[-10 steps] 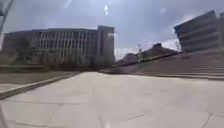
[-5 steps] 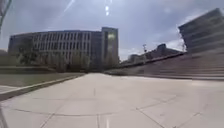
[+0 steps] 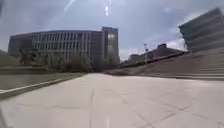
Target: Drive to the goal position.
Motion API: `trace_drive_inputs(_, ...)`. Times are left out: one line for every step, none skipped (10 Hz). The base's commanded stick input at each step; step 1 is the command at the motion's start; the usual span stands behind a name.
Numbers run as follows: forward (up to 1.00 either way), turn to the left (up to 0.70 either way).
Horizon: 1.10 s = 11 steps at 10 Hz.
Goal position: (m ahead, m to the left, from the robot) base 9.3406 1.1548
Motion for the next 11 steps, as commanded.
trace_drive_inputs(1.0,0.0)
trace_drive_inputs(1.0,0.0)
trace_drive_inputs(1.0,0.0)
trace_drive_inputs(1.0,0.0)
trace_drive_inputs(1.0,0.0)
trace_drive_inputs(1.0,0.0)
trace_drive_inputs(1.0,0.0)
trace_drive_inputs(1.0,0.0)
trace_drive_inputs(1.0,0.0)
trace_drive_inputs(1.0,0.0)
trace_drive_inputs(1.0,0.04)
